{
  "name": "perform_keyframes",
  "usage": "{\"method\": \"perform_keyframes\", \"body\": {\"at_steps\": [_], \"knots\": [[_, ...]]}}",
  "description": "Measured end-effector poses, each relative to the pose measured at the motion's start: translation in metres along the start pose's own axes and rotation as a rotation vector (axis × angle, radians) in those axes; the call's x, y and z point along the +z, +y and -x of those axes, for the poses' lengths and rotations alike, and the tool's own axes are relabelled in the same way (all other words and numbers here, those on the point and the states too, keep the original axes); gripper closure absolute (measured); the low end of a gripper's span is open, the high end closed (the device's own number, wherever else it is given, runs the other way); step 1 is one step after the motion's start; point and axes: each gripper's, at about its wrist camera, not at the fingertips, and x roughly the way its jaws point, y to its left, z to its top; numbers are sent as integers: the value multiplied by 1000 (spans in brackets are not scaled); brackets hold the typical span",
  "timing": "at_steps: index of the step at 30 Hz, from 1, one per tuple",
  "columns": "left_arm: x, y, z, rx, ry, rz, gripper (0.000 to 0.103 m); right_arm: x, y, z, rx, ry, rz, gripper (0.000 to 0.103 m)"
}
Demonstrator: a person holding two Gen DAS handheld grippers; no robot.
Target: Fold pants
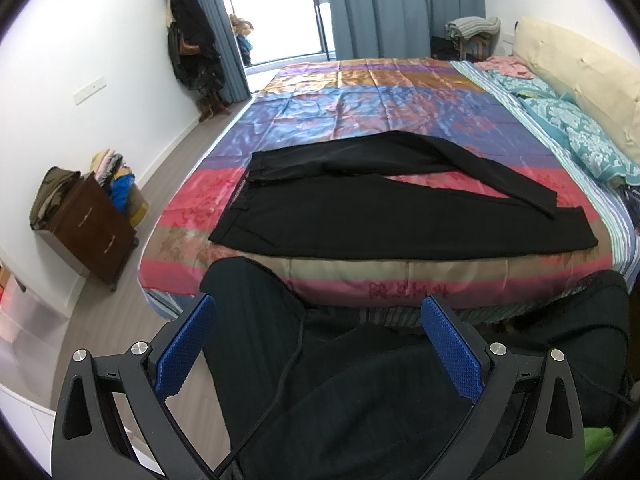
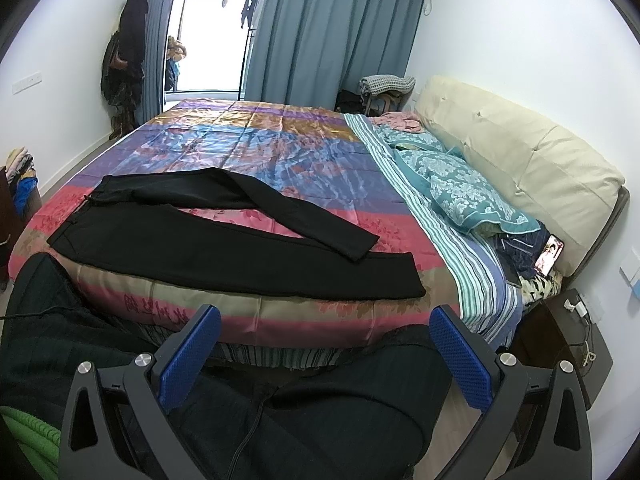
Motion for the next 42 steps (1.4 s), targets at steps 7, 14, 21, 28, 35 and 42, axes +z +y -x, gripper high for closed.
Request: {"method": "perform_keyframes", "body": {"at_steps": [7,14,21,28,35,42], "knots": [[0,-1,-1,-6,1,-5,1,0,5,0,37,-2,12,0],[5,-20,0,-21,-10,-80,1,5,11,5,80,-44,41,0],[34,-38,1,-14,-108,-156,1,22,-6,3,107,-163,-15,0],[91,-44,18,-142,-244,-74,1,43,-15,25,94,-457,-39,0],[113,-47,8,-175,-302,2,1,63,-24,7,231,-520,-145,0],[96,-61,-56,-92,-132,-40,1,53,0,-117,261,-39,-67,0]]}}
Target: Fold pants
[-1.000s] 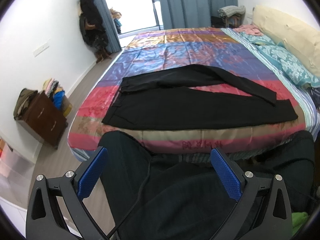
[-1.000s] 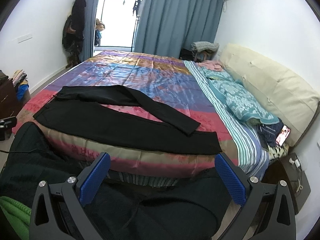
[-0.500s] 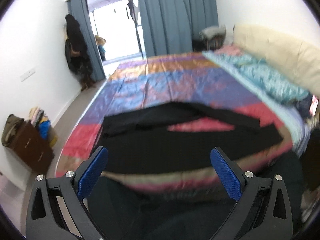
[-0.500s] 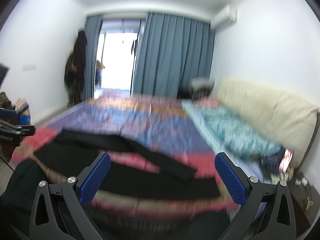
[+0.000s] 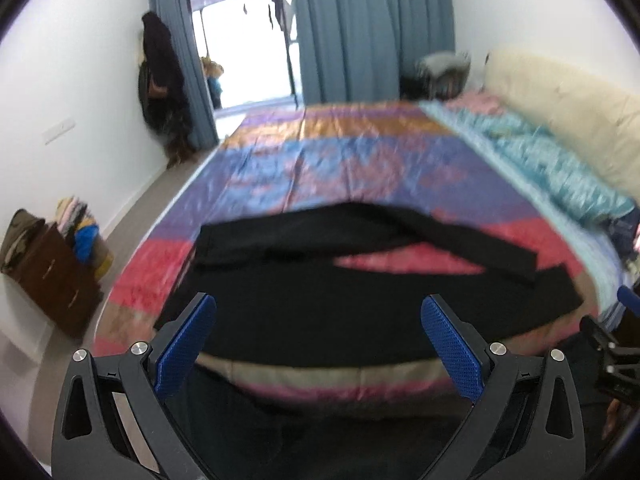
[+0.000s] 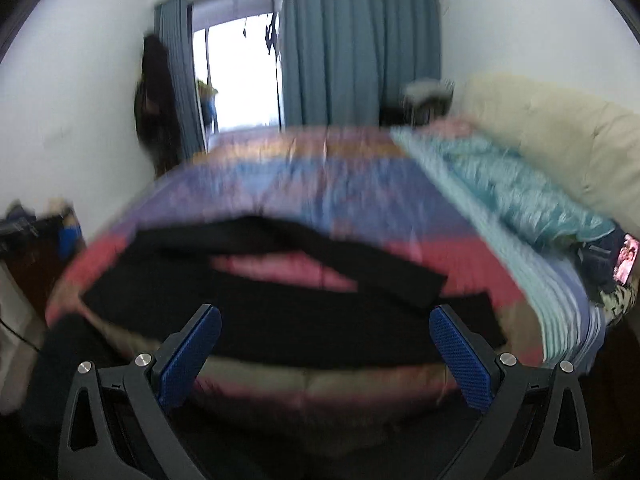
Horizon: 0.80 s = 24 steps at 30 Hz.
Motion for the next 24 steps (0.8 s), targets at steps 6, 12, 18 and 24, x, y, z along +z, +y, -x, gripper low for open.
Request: {"method": "perform_keyframes", "body": {"at_steps": [6,12,18,24], "knots": [[-8,6,-35,61,83,14,1,3,-67,-95,-101,99,117,0],[-10,10,-63,72,158,67,1,-5,-134,-214,-123,322,171,22],[-20,8,-95,76,263,70,1,-13,-117,-266,-107,336,391,26],[-23,1,-116,74,328,46,1,-25,-124,-320,-147,380,462,47]]}}
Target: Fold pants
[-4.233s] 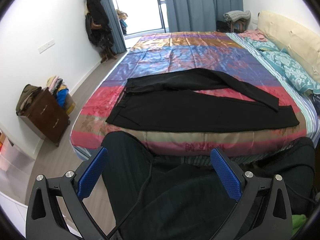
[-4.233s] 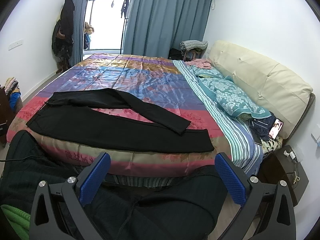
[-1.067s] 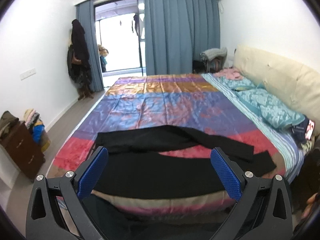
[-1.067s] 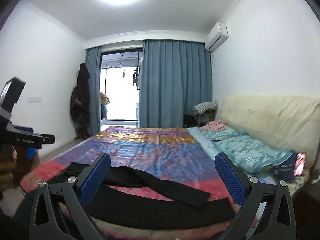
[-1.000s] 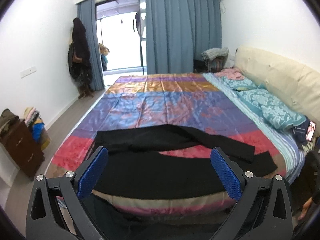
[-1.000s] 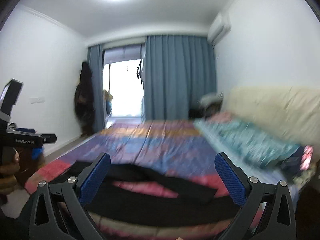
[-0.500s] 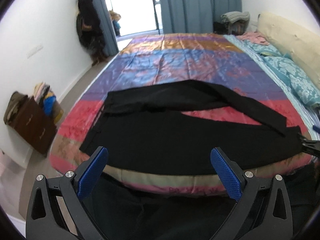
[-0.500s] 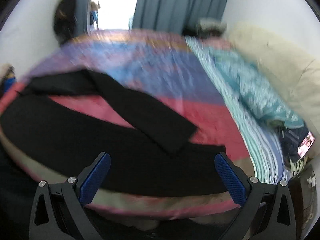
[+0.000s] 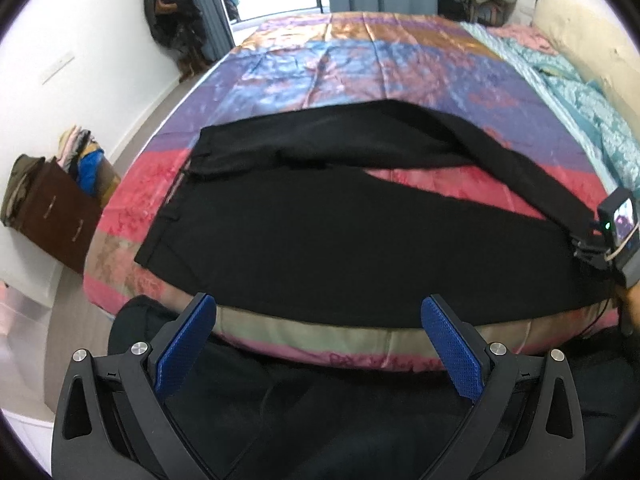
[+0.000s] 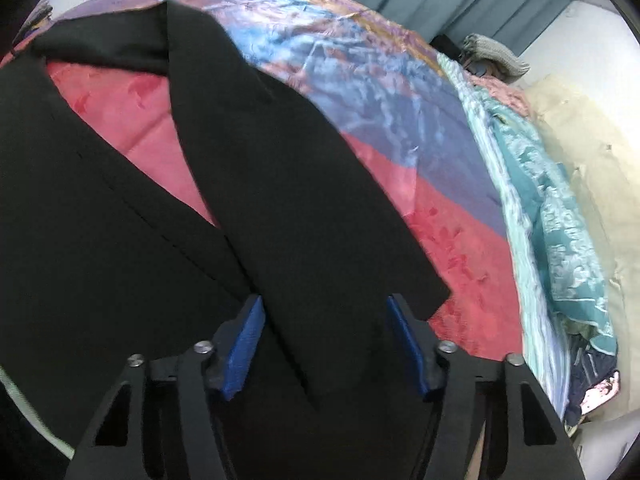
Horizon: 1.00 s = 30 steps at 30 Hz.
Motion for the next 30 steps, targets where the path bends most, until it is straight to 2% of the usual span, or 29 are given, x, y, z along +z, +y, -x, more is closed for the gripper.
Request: {"method": "perform_keyframes", "body": {"at_steps": [1,2,3,5,7,10,11,12,13,14,15,16,18,20,22,24,25,28,30], "knots": [[1,-2,-4,6,9,-8,1,1,-2,0,11,-6,-2,52],[2,-3,-9,11,17,-13,1,3,-4,2,12,-9,4,78],[3,-4,-14,17,29,-17,1,7,-5,3,12,-4,11,98],[8,-6,-25,19,54,-19,1,22,-16,14,26,-11,8,98],[16,-9,-35,12,73,-19,1,53,-44,27,41,-37,-5,98],[30,-20,-42,1,70,-26,1,126,-119,38,4,-98,-80,98],[36,-27,-43,-5,64,-32,1,147,-141,38,-12,-119,-114,98],[39,-31,-44,-11,60,-38,1,176,-177,35,-30,-162,-174,92],[43,-37,-45,-17,57,-46,1,192,-196,31,-30,-184,-205,82],[46,-43,-45,-22,55,-53,1,207,-216,23,-55,-188,-242,50],[49,-48,-45,-26,51,-60,1,217,-236,11,-121,-180,-293,33],[50,-53,-45,-30,46,-66,1,216,-244,4,-150,-185,-319,33],[48,-56,-48,-29,44,-75,1,202,-252,-19,-144,-154,-369,33],[42,-59,-58,-16,71,-90,1,172,-256,-51,-59,-82,-481,35],[36,-62,-75,-12,126,-101,1,135,-261,-87,75,-8,-644,37],[31,-64,-87,-15,176,-102,1,104,-265,-118,241,14,-832,38],[30,-65,-91,-18,188,-102,1,94,-268,-128,295,14,-902,39],[31,-69,-94,-2,187,-109,1,77,-269,-157,402,-3,-1083,39],[32,-70,-95,8,186,-108,1,79,-267,-177,429,10,-1136,39]]}}
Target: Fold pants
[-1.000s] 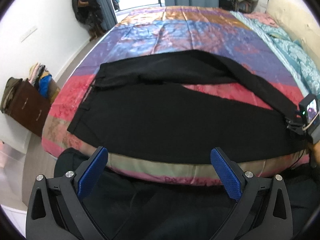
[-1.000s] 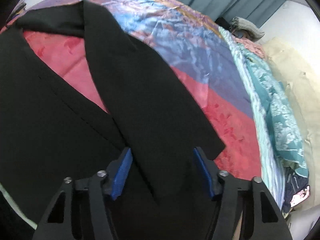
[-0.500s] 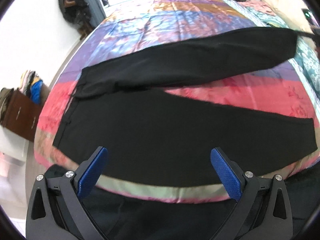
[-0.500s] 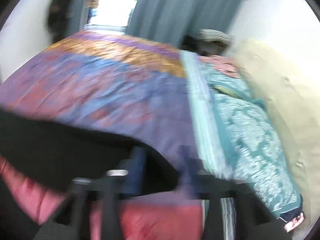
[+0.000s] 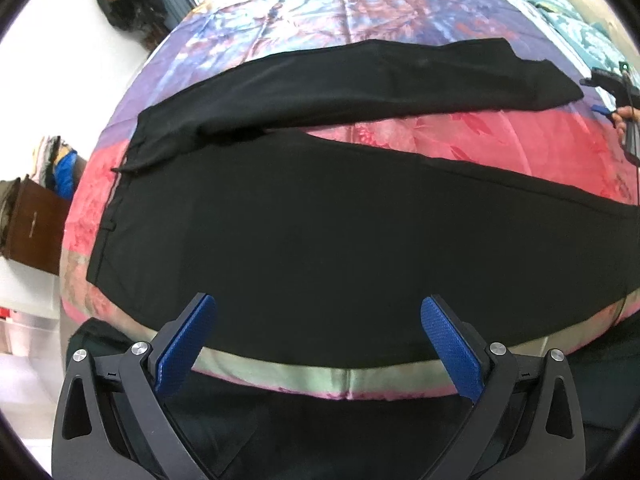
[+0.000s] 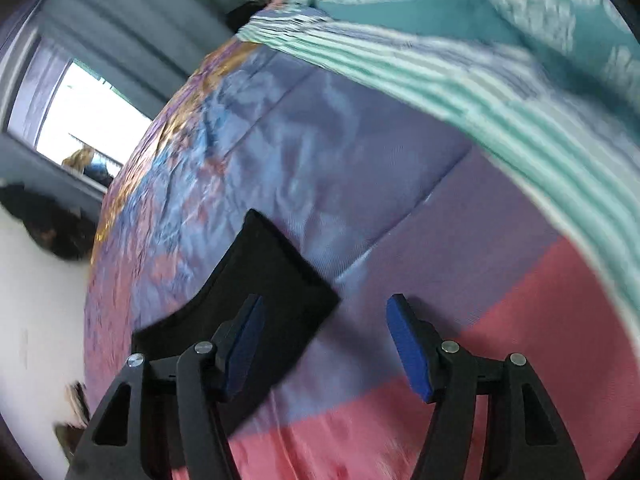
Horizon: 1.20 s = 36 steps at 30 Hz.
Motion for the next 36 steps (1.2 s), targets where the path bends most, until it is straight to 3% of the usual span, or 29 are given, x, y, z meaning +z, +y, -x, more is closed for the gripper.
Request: {"method": "perform_keyframes", "body": {"at_steps": [2,3,5,8,12,15,16,17,18,19,22,24,26,27,31,34,36], "knots": [[1,0,-3,7,8,5,1,2,4,-13,-3,-2,-18,39],[0,-1,-5,10,13,5,1,3,8,-15,-10,-17,-6,51],[1,0,-9,18,25,-1,1,3,20,-12,-43,17,81,84],[1,1,-17,25,30,-3,1,-3,29,19,-130,-41,216,84],[16,10,-38,27,46,6,1,-23,16,28,-379,-58,353,87],[51,25,-42,48,-43,18,1,-30,16,36,-444,-97,320,78],[70,30,-45,75,-98,27,1,-35,25,46,-401,-136,329,74],[88,34,-49,107,-149,36,1,-43,41,49,-351,-153,365,63],[110,37,-57,144,-199,47,1,-51,59,49,-296,-147,409,54],[132,38,-68,181,-230,53,1,-58,72,46,-254,-132,437,51],[184,30,-112,265,-265,18,1,-96,138,19,-59,-14,565,49],[204,22,-149,327,-212,-29,1,-124,177,-1,33,47,630,49],[211,25,-186,409,-120,-52,0,-159,215,-20,122,104,702,49],[208,28,-192,409,-115,-41,0,-175,234,-29,161,128,739,49],[192,34,-189,386,-196,-26,0,-231,294,-58,328,233,874,49],[186,29,-190,404,-232,-30,0,-251,314,-88,300,284,985,48],[183,32,-189,390,-248,-14,0,-247,318,-93,276,226,1104,49]]}}
